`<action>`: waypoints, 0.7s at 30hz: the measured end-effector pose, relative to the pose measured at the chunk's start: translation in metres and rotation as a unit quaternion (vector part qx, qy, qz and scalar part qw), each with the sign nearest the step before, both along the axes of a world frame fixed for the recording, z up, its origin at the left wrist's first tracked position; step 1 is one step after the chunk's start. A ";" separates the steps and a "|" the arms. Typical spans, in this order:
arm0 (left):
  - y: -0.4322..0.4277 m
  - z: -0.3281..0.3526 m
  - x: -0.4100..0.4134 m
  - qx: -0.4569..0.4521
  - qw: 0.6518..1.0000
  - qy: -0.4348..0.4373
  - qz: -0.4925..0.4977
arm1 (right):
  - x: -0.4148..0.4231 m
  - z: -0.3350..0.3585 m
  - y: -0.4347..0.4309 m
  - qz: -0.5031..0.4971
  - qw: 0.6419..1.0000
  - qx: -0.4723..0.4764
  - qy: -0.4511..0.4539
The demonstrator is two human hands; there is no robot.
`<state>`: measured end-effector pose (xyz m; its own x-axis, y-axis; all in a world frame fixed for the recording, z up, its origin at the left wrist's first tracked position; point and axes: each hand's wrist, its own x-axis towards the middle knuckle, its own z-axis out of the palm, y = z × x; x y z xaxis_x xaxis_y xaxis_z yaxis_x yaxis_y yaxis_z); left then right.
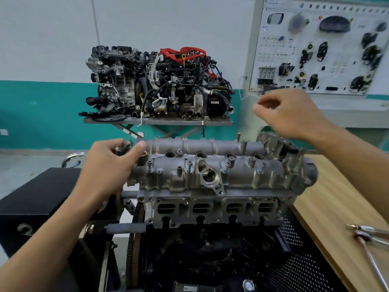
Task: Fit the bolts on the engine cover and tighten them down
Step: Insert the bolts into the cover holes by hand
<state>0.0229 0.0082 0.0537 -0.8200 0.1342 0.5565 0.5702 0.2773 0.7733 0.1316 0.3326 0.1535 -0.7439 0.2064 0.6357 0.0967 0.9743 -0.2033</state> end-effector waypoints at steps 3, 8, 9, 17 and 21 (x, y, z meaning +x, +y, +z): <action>-0.009 -0.008 -0.020 -0.015 0.995 0.007 0.100 | 0.023 -0.025 0.076 -0.190 0.975 -0.084 -0.075; 0.000 -0.027 -0.050 0.035 0.985 -0.098 0.141 | 0.037 -0.078 0.104 -0.068 0.900 -0.417 -0.109; 0.003 -0.031 -0.055 0.060 0.981 -0.140 0.122 | 0.037 -0.084 0.101 -0.031 0.890 -0.442 -0.112; 0.016 -0.051 -0.068 0.155 0.962 -0.224 0.023 | 0.012 -0.105 0.084 -0.109 0.960 -0.256 -0.038; 0.023 -0.048 -0.053 0.061 0.993 -0.084 0.056 | 0.014 -0.096 0.088 -0.130 0.961 -0.235 -0.064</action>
